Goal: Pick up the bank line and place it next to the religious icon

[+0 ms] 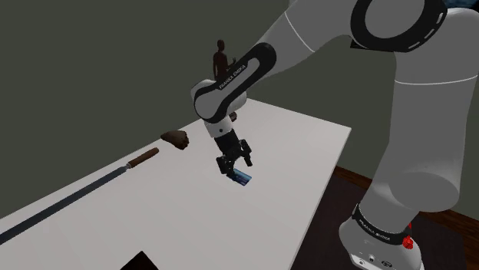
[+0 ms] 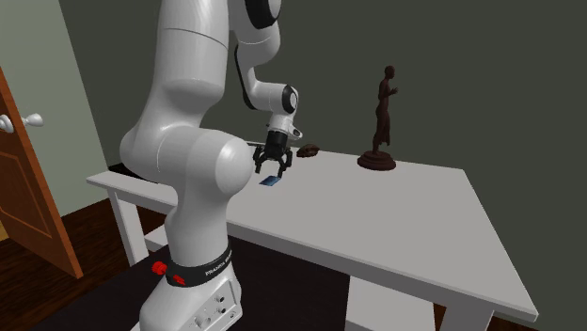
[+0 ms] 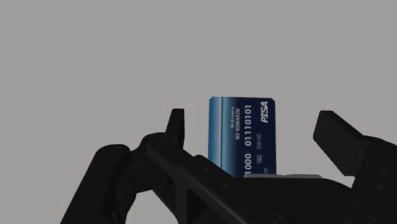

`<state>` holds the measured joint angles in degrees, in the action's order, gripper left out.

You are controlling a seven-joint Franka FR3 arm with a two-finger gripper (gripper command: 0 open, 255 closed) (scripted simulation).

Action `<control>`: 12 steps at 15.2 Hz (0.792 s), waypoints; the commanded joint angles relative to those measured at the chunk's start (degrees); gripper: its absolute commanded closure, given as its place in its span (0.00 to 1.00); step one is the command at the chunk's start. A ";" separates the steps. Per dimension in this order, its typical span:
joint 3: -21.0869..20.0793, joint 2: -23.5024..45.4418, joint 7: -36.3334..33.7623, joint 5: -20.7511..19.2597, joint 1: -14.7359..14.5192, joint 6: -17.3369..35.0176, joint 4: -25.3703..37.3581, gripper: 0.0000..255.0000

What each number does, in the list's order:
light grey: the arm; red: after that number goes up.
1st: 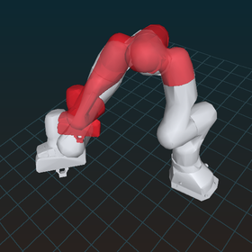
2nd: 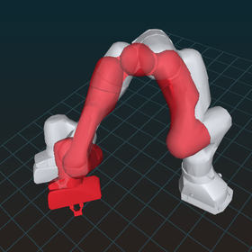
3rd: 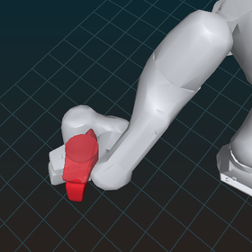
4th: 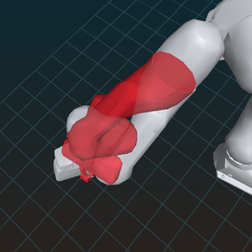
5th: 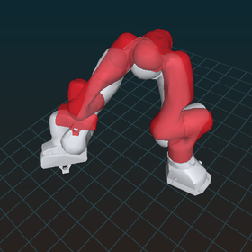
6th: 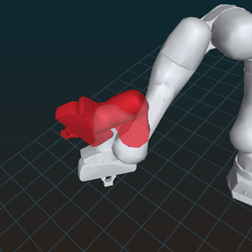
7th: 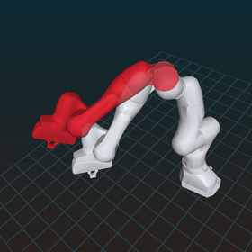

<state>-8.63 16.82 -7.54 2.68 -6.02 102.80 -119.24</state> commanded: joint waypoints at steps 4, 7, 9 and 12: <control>-0.08 0.09 -0.01 0.11 -0.10 2.85 -2.75 0.00; -0.08 0.09 -0.01 0.11 -0.10 2.85 -2.75 0.00; -0.08 0.09 -0.01 0.11 -0.10 2.85 -2.75 0.00; -0.08 0.09 0.00 0.11 -0.10 2.83 -2.74 1.00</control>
<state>-8.70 16.89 -7.54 2.79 -6.12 105.63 -121.96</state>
